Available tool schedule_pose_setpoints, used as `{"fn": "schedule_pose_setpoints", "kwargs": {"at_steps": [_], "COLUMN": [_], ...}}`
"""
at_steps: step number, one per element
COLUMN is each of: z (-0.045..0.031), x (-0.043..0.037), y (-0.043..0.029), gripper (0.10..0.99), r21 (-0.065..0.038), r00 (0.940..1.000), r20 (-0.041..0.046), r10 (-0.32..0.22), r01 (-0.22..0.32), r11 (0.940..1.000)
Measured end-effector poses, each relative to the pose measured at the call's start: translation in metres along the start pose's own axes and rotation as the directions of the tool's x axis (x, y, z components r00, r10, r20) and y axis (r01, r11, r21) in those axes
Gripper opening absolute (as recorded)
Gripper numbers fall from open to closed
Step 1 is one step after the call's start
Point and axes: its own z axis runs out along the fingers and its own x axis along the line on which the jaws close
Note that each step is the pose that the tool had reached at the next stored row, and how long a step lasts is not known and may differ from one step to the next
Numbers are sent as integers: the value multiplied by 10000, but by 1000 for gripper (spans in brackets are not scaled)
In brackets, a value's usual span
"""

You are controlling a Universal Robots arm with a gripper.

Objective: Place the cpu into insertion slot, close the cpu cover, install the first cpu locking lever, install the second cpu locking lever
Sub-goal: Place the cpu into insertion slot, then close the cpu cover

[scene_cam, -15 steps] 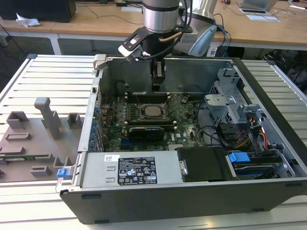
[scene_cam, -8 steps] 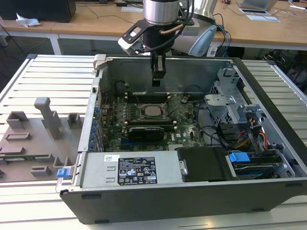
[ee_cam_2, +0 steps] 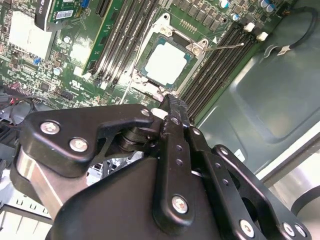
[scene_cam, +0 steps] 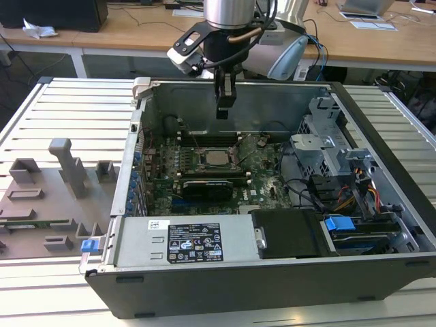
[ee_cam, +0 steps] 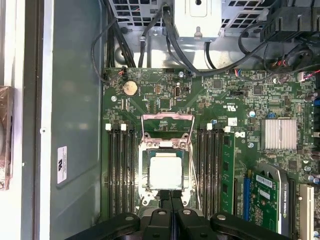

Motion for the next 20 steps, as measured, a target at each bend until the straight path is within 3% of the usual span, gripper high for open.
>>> {"fn": "schedule_pose_setpoints", "kwargs": {"at_steps": [7,8,9,13,15,17,20], "z": [-1,-1,1,12,16,19,22], "x": [0,0,-1,-5,-5,-6,-7], "y": [0,33,85,465,603,728,832], "gripper": [106,106,106,106,106,106,106], "r21": [0,1,1,18,27,44,52], "r00": [10000,10000,10000,10000,10000,10000,10000], "r20": [0,2,1,1,3,4,5], "r10": [1,0,-1,1,-1,0,1], "r01": [-1,0,1,-1,1,0,-1], "r11": [10000,10000,10000,10000,10000,10000,10000]}}
